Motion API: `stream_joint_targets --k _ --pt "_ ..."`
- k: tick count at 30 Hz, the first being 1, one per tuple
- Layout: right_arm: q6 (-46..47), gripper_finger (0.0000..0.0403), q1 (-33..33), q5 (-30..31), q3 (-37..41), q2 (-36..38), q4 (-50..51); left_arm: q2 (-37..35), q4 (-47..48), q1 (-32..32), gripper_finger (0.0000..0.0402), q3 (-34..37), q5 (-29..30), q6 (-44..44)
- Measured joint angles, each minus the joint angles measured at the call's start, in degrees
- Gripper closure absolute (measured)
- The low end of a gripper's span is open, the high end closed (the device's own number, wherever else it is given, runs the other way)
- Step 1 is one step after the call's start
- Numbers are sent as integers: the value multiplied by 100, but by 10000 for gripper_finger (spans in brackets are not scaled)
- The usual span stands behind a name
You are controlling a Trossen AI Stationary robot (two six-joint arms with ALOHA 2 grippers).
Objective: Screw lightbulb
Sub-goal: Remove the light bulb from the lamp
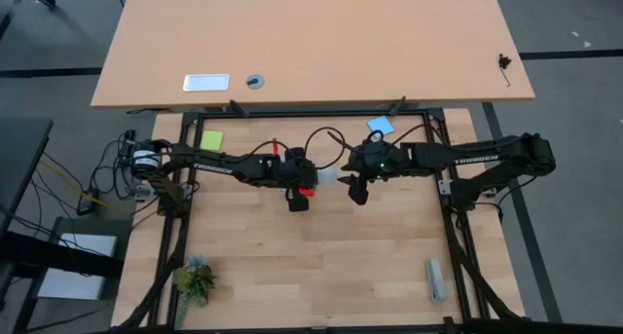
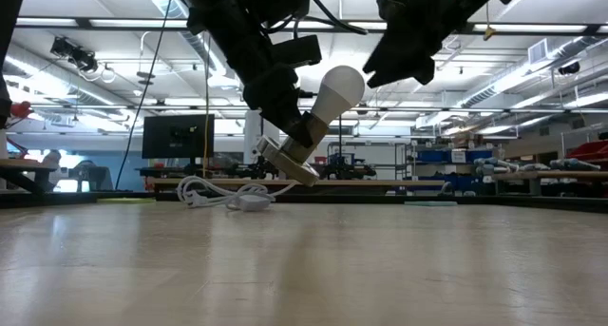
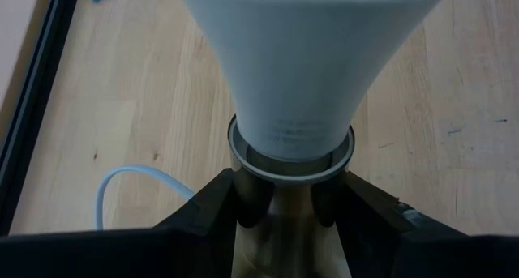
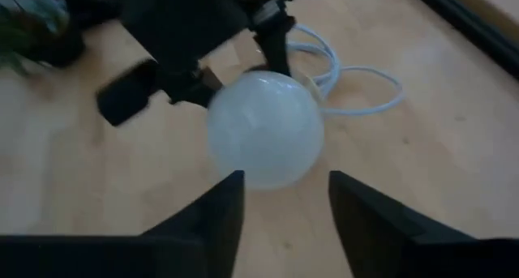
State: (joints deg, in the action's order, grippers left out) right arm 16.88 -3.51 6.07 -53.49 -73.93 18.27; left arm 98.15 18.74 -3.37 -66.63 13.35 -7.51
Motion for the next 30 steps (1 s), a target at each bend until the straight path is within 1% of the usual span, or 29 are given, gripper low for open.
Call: stream_joint_targets --k 3,7,10,13,17,20,30 --pt "251 174 0 -59 0 4 -210 0 2 0 239 0 -9 2" --pt "265 123 0 -62 0 -14 -440 0 -2 2 239 0 -57 4" --pt "288 96 0 -62 0 -137 -498 0 -7 2 239 0 -55 4" --pt "310 78 0 -63 -2 -310 -665 0 -13 0 239 0 -55 5" --pt "308 64 0 -64 -2 -477 -784 0 -15 1 239 0 -55 22" --pt "309 61 -7 -56 -2 -481 -801 0 -43 2 239 0 -57 22" --pt "267 77 -12 -14 -7 -575 -842 0 -126 0 239 0 -150 15"
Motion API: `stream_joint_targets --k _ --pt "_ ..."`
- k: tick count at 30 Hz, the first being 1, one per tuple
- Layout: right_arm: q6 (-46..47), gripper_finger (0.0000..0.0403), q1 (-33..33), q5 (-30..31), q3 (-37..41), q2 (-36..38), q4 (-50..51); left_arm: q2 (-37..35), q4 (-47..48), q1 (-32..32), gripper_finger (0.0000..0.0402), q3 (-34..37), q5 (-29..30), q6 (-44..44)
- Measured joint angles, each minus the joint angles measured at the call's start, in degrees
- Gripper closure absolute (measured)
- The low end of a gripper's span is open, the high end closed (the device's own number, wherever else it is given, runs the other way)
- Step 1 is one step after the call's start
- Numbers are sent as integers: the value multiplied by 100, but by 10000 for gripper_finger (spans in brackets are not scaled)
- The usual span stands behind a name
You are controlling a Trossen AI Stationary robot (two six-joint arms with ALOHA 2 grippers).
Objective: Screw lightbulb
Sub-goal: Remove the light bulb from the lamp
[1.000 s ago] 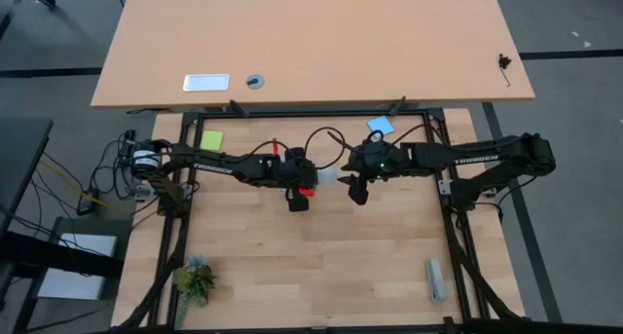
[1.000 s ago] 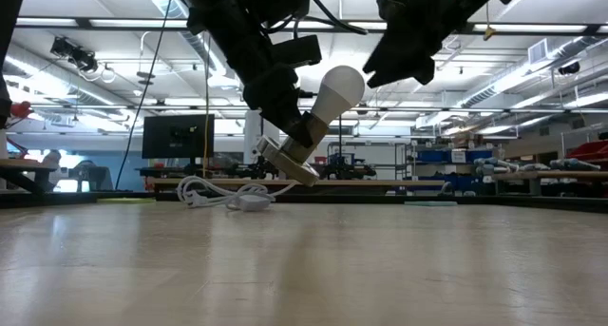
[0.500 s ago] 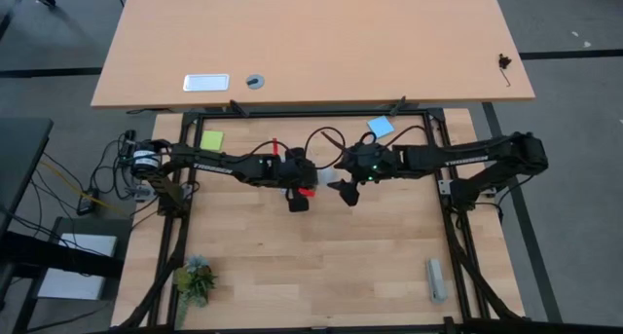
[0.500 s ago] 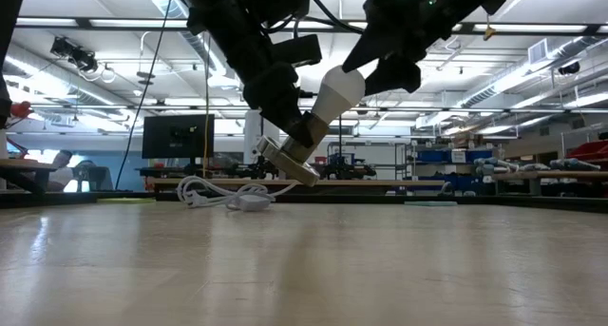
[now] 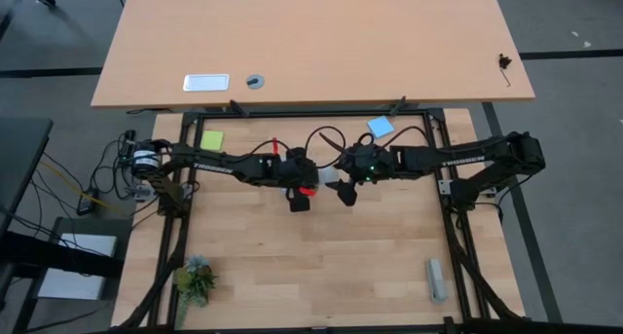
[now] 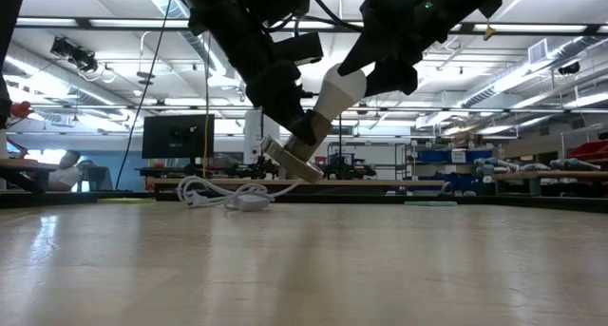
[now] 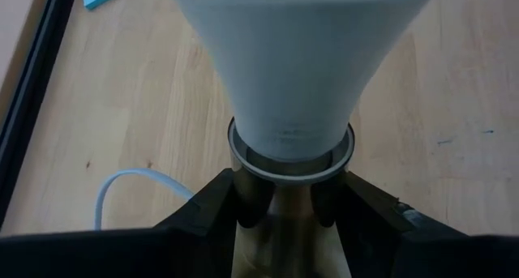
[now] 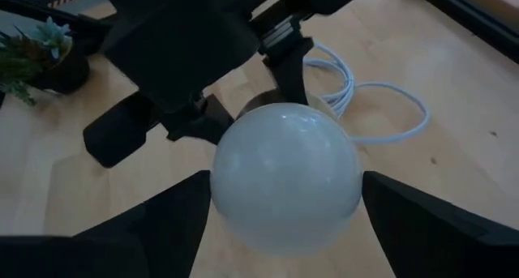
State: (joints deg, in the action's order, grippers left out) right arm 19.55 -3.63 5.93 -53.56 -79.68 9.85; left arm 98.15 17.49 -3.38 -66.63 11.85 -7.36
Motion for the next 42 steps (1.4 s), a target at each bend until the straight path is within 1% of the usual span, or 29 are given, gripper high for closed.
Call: stream_joint_targets --k 6,13,17,21,26,31,34,42 --pt "22 69 -93 -35 -2 -74 -92 2 -19 -2 239 4 5 1" --pt "-4 68 -134 -229 -2 -92 -197 4 -145 0 239 7 -106 -2" --pt "-13 71 -136 -436 0 -137 -242 4 -158 2 239 7 -120 5" --pt "-56 70 -136 -448 -25 -138 -225 4 -148 2 239 7 -127 35" --pt "-373 65 -125 -448 -280 -131 -236 4 -142 2 239 7 -126 48" --pt "-495 65 -123 -429 -293 -133 -130 4 -139 2 239 7 -126 33" --pt "-482 65 -123 -302 -293 -188 -46 4 -139 2 239 7 -126 31" --pt "-634 70 -123 -346 -299 -377 -84 4 -139 2 239 2 -124 51"
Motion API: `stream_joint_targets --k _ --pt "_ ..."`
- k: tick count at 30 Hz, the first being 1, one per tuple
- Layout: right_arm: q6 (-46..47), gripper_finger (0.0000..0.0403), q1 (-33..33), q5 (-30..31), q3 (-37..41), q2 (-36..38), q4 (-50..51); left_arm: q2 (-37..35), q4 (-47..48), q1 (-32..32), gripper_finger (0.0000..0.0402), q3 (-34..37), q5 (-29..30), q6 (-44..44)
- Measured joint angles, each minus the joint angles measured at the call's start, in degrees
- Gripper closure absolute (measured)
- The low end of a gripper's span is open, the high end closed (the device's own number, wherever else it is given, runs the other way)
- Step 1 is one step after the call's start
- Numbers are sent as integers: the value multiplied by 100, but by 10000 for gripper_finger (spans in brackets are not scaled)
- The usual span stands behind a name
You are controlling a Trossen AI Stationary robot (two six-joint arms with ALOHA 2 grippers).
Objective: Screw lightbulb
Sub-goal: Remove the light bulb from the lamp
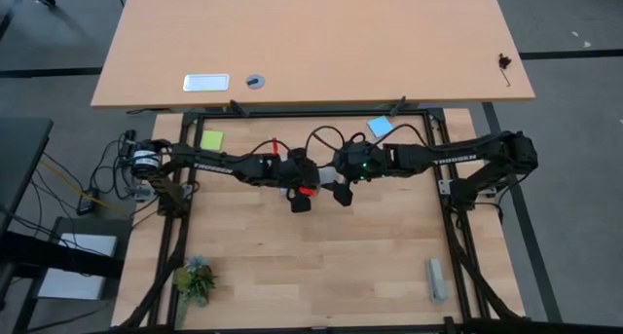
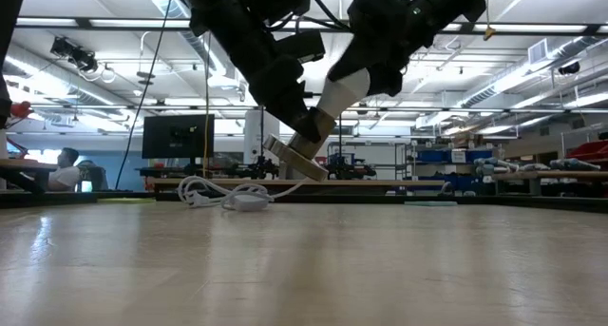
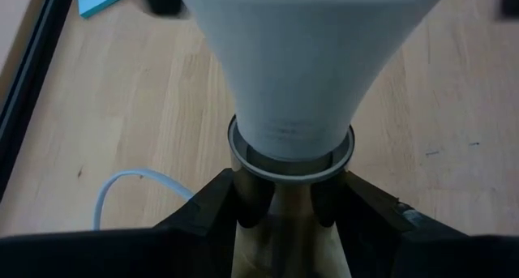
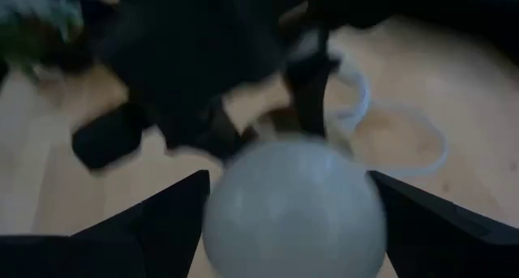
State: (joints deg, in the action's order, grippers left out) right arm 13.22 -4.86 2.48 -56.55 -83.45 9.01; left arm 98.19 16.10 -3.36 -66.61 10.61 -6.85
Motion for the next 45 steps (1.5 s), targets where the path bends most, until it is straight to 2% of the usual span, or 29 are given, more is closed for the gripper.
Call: stream_joint_targets --k 6,11,17,21,25,29,35,38,45 --pt "-603 102 13 -48 -76 -90 193 -1 23 -1 239 -2 -63 -23" --pt "-1983 124 17 -101 -270 -88 477 -11 -29 -2 239 -12 -151 -28" --pt "-4135 109 19 -157 -326 -86 821 -11 -7 -2 239 -13 -157 -83" --pt "-4467 96 22 60 -327 -81 858 -11 -7 -8 239 -13 -157 -52" --pt "-4079 86 85 401 -332 28 886 -11 -4 -9 239 -13 -188 -21" --pt "-3263 84 182 409 -330 182 966 -11 12 -4 239 -11 -260 -28" --pt "-417 84 211 358 -330 316 1058 -7 40 -4 239 -2 -240 -37" --pt "536 81 181 100 -330 310 1067 0 39 0 239 2 -240 -42" --pt "940 82 183 97 -330 305 758 0 6 0 239 2 -232 -10"
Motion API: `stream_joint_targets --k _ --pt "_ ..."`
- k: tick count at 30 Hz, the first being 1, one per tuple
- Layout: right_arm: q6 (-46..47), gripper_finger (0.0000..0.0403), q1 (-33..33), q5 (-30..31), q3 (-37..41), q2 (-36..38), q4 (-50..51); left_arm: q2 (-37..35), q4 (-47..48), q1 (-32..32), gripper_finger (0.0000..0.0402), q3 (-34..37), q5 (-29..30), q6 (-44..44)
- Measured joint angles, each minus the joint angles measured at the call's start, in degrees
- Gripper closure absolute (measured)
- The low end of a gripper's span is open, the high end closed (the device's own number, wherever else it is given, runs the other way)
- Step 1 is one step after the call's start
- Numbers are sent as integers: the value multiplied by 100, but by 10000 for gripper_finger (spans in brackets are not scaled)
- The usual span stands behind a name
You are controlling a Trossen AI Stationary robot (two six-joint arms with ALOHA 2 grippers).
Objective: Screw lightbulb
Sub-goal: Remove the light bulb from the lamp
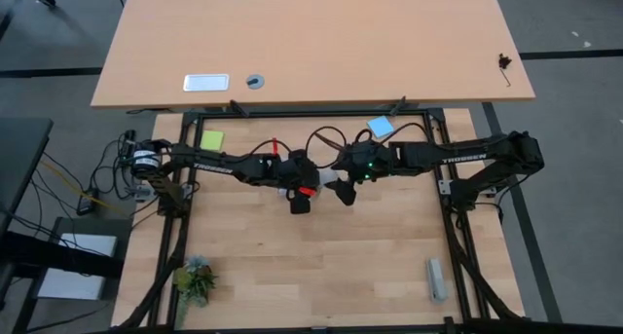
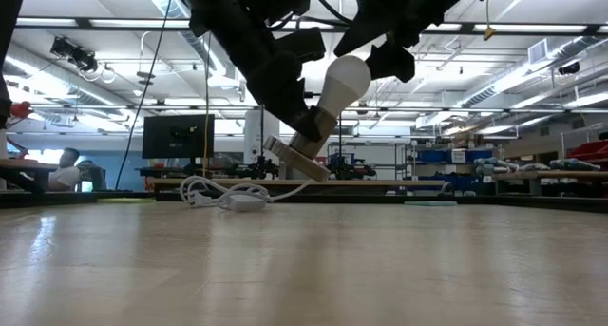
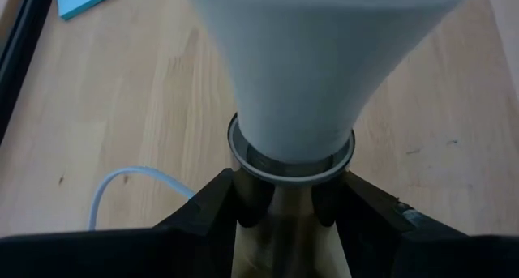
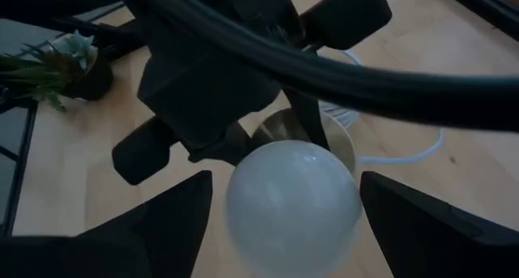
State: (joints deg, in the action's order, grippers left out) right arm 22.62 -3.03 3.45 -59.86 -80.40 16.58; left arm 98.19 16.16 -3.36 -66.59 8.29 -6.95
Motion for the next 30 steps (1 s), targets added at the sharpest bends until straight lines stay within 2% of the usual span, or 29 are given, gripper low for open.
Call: stream_joint_targets --k 7,16,24,30 --pt "-54 89 -68 -2 -9 -267 -71 1 -56 0 239 7 22 12" --pt "-610 104 -153 -35 -4 -367 -105 11 -45 -7 239 13 63 16" --pt "-2006 116 -160 -343 -4 -367 -78 9 -17 -3 239 13 -3 14" --pt "-3728 115 -160 -453 -4 -367 -28 9 -13 0 239 13 29 -36"
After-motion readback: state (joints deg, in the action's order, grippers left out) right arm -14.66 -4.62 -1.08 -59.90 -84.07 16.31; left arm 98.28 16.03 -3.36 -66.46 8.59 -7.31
